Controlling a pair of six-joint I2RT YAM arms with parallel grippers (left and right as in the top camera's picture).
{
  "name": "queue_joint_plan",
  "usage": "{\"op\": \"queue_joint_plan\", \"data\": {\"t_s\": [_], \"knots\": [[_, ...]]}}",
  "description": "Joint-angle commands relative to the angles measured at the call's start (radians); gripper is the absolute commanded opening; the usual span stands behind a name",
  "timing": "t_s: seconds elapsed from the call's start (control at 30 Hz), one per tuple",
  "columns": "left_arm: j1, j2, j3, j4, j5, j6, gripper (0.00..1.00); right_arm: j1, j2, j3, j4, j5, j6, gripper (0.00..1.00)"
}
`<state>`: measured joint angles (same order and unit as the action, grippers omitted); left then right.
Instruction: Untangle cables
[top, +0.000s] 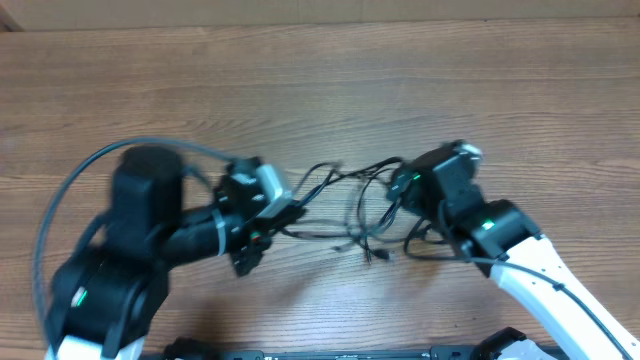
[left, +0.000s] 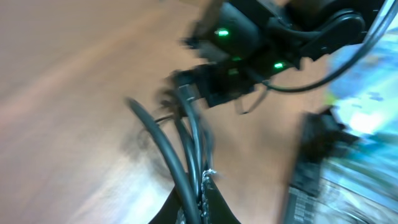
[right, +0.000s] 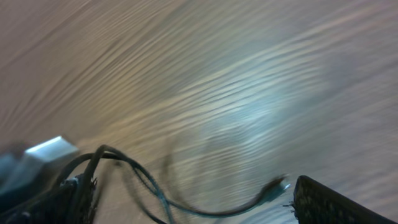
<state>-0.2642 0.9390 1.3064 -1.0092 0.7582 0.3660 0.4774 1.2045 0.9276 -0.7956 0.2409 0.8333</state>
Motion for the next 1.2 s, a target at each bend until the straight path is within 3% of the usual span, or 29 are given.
{"op": "queue_joint_plan", "data": {"t_s": [0.0,0.2,0.43,0.5,0.73,0.83,0.93,0.97,1.03,1.07,1.17], "knots": [[0.076,-0.095,0.04,0.004,-0.174,-0.067,0.04,-0.116,0.003,0.016,-0.048,0.087,0.07,1.0],[0.133,-0.116,0.039,0.005,-0.382,-0.239,0.04,-0.232,0.003,0.016,-0.105,0.02,-0.019,1.0],[0.142,-0.115,0.039,0.014,-0.83,-0.663,0.04,-0.369,0.003,0.016,-0.175,0.011,0.006,1.0],[0.142,-0.114,0.038,0.016,-0.872,-0.718,0.04,-0.383,0.003,0.016,-0.2,0.003,0.003,1.0],[0.141,-0.069,0.038,0.014,-0.783,-0.729,0.06,-0.381,0.002,0.016,-0.201,-0.113,-0.129,1.0],[0.141,-0.026,0.038,0.012,-0.761,-0.73,0.35,-0.381,-0.001,0.016,-0.213,-0.162,-0.133,1.0],[0.14,0.032,0.037,0.011,-0.651,-0.729,0.39,-0.381,-0.002,0.016,-0.242,-0.257,-0.136,1.0],[0.139,0.058,0.037,0.011,-0.598,-0.729,0.36,-0.381,-0.002,0.016,-0.261,-0.284,-0.136,1.0],[0.139,0.116,0.037,0.005,-0.498,-0.729,0.09,-0.381,-0.002,0.016,-0.304,-0.318,-0.136,1.0],[0.139,0.147,0.037,-0.005,-0.462,-0.729,0.04,-0.381,-0.002,0.016,-0.325,-0.322,-0.135,1.0],[0.139,0.24,0.037,-0.05,-0.417,-0.73,0.05,-0.381,-0.002,0.016,-0.376,-0.323,-0.13,1.0]]}}
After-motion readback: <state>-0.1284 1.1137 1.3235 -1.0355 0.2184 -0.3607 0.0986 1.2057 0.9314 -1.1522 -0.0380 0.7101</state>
